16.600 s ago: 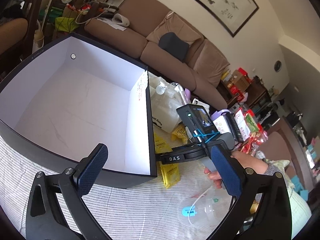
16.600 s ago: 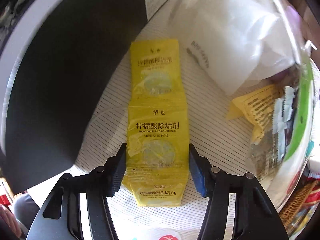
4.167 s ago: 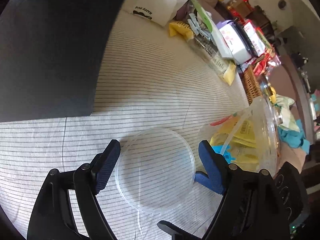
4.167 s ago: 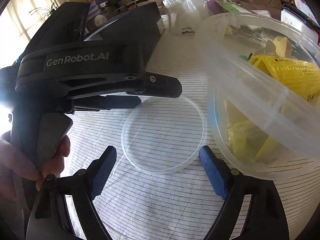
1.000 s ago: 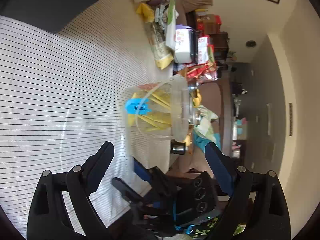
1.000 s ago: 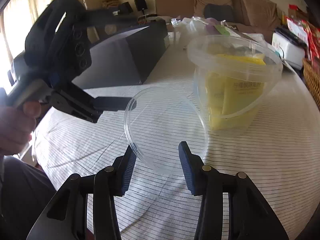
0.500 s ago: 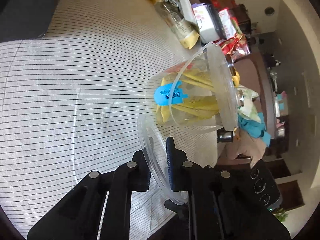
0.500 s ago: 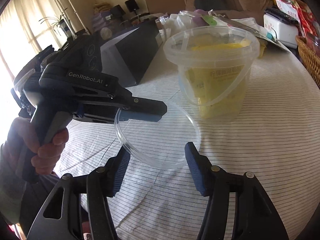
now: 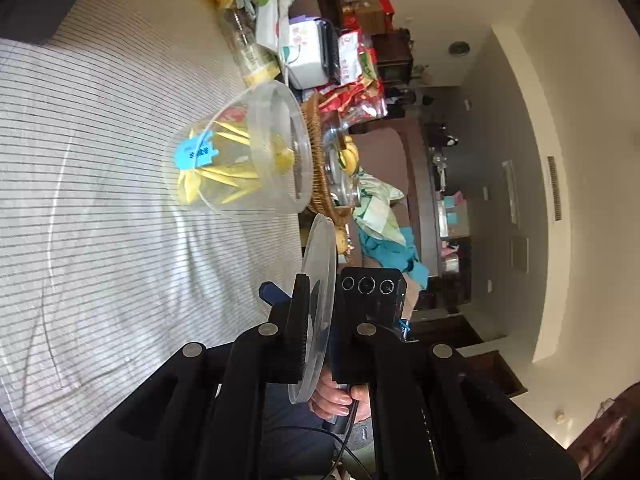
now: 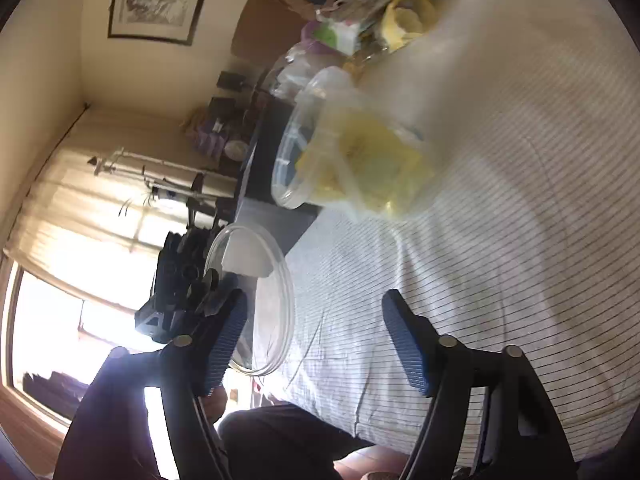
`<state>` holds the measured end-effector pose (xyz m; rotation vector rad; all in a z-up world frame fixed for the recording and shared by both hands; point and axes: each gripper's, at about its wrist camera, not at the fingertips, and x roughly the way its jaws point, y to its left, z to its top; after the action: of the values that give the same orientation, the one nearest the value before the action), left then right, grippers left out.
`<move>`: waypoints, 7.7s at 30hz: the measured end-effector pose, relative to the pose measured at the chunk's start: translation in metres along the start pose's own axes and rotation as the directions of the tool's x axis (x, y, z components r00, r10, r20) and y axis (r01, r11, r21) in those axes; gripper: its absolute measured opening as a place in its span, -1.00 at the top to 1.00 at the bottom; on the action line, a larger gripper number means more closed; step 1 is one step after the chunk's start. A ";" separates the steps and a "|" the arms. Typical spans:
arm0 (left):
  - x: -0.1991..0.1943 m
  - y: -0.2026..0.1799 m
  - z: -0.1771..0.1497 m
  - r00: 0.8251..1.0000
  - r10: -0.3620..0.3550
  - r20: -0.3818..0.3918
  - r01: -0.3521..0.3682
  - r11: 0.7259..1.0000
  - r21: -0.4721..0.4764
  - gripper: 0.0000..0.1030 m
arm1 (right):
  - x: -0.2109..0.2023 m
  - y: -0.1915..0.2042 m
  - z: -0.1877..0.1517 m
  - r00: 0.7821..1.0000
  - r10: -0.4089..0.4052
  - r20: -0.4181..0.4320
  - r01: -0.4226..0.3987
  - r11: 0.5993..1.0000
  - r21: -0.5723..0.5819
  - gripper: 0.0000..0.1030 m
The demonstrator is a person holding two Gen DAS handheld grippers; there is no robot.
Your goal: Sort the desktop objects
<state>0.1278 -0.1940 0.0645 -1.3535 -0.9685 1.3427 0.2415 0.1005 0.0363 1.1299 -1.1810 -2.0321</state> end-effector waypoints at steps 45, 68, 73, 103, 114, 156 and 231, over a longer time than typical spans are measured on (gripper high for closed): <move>0.022 -0.088 0.068 0.817 0.437 0.376 -0.550 0.787 0.280 -0.53 | -0.002 0.055 0.110 0.964 -0.213 0.161 0.263 0.862 -0.434 0.57; 0.025 0.033 0.027 0.862 0.505 0.044 -0.505 0.847 0.164 0.41 | 0.056 0.005 0.036 0.940 -0.265 -0.215 0.146 0.882 -0.448 0.72; 0.028 0.021 0.016 0.873 0.488 0.023 -0.482 0.853 0.199 0.58 | 0.056 0.015 0.030 0.946 -0.252 -0.205 0.128 0.869 -0.479 0.80; 0.045 0.022 0.042 0.961 0.240 -0.134 -0.164 0.893 0.420 -0.41 | 0.042 0.011 0.032 0.956 -0.170 -0.239 0.048 0.895 -0.444 0.81; 0.054 0.030 0.053 0.947 0.179 -0.268 -0.045 0.897 0.439 -0.41 | 0.040 0.023 0.027 0.957 -0.157 -0.244 0.006 0.852 -0.523 0.81; -0.008 -0.075 0.007 0.898 0.436 0.057 -0.421 0.815 0.398 -0.27 | 0.015 0.079 0.071 0.976 -0.144 -0.164 0.023 0.816 -0.578 0.80; 0.071 -0.053 0.068 0.978 0.167 0.125 -0.172 0.985 0.028 0.48 | -0.011 0.029 0.117 0.989 0.104 -0.106 -0.117 0.985 -0.126 0.60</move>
<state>0.0706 -0.1069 0.1047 -1.3615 -0.9192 1.5812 0.1480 0.1458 0.0973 1.0639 -1.0220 -1.9170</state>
